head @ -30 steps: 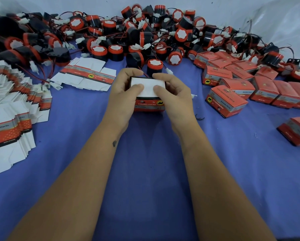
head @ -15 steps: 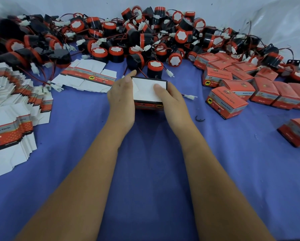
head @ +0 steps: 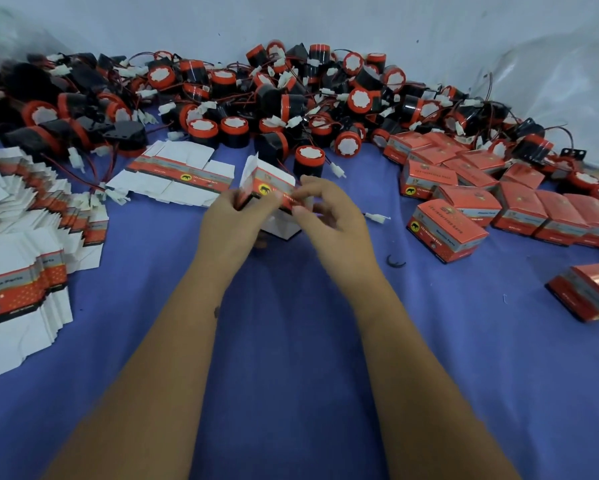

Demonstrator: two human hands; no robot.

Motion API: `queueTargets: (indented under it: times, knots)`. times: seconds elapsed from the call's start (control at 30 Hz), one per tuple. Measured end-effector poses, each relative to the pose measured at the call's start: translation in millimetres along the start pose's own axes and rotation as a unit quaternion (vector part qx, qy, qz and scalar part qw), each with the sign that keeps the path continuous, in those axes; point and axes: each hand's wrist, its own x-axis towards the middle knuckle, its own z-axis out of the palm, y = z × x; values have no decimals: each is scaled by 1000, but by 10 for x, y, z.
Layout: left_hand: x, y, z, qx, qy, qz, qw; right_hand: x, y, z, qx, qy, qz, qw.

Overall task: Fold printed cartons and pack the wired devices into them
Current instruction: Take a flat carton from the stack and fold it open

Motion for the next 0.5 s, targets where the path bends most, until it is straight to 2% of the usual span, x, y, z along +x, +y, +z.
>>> queueTargets:
  times: [0.07, 0.13, 0.2, 0.27, 0.37, 0.43, 0.5]
  knots:
    - [39, 1, 28, -28, 25, -19, 999, 97, -16, -81, 32, 27, 26, 999]
    - [162, 40, -11, -107, 78, -46, 990, 269, 9, -174, -10, 58, 61, 996]
    - [361, 102, -117, -166, 146, -28, 975, 496, 65, -256, -60, 63, 101, 991]
    - [569, 165, -253, -161, 198, 23, 967, 733, 102, -271, -97, 55, 125, 986]
    - [762, 161, -369, -143, 250, 81, 954, 1098, 175, -153, -247, 68, 104, 961]
    - [808, 61, -391, -151, 292, 96, 940, 1328, 198, 62, -346, 75, 62, 933]
    - [833, -41, -424, -196, 338, 97, 915, 1562, 188, 390, -395, 60, 1, 917]
